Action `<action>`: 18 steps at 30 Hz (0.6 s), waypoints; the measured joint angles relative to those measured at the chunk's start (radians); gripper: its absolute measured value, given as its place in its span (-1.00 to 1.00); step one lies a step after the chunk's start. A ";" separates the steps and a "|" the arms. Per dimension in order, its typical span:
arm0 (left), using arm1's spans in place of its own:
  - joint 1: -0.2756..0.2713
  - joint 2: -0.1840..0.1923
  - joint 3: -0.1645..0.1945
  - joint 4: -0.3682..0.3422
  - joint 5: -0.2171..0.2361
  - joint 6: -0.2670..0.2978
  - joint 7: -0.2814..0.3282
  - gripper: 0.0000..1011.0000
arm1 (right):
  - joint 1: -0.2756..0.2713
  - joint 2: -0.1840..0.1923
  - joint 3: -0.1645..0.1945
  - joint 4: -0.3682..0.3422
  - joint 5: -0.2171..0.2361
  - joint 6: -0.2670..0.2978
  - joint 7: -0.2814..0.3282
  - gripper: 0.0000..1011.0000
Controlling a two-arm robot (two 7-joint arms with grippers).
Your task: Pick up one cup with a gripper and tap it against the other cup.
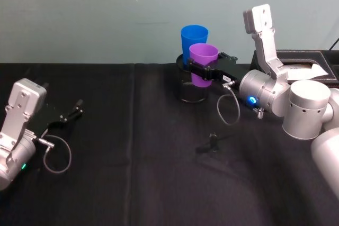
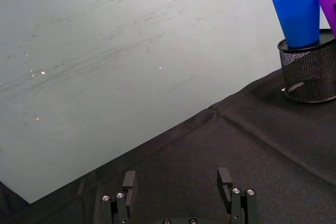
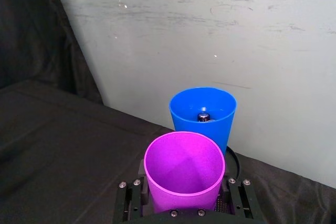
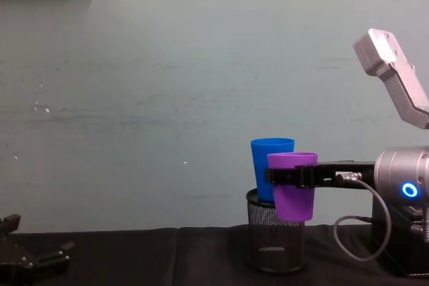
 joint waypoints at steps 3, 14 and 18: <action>0.000 0.000 0.000 0.000 0.000 0.000 0.000 0.98 | 0.000 0.000 0.000 0.000 0.000 0.000 0.000 0.46; 0.000 0.000 0.000 0.000 0.000 0.000 0.000 0.98 | 0.000 0.000 0.000 0.000 0.000 0.000 0.000 0.46; 0.000 0.000 0.000 0.000 0.000 0.000 0.000 0.98 | 0.000 0.000 0.000 0.000 0.000 0.000 0.000 0.46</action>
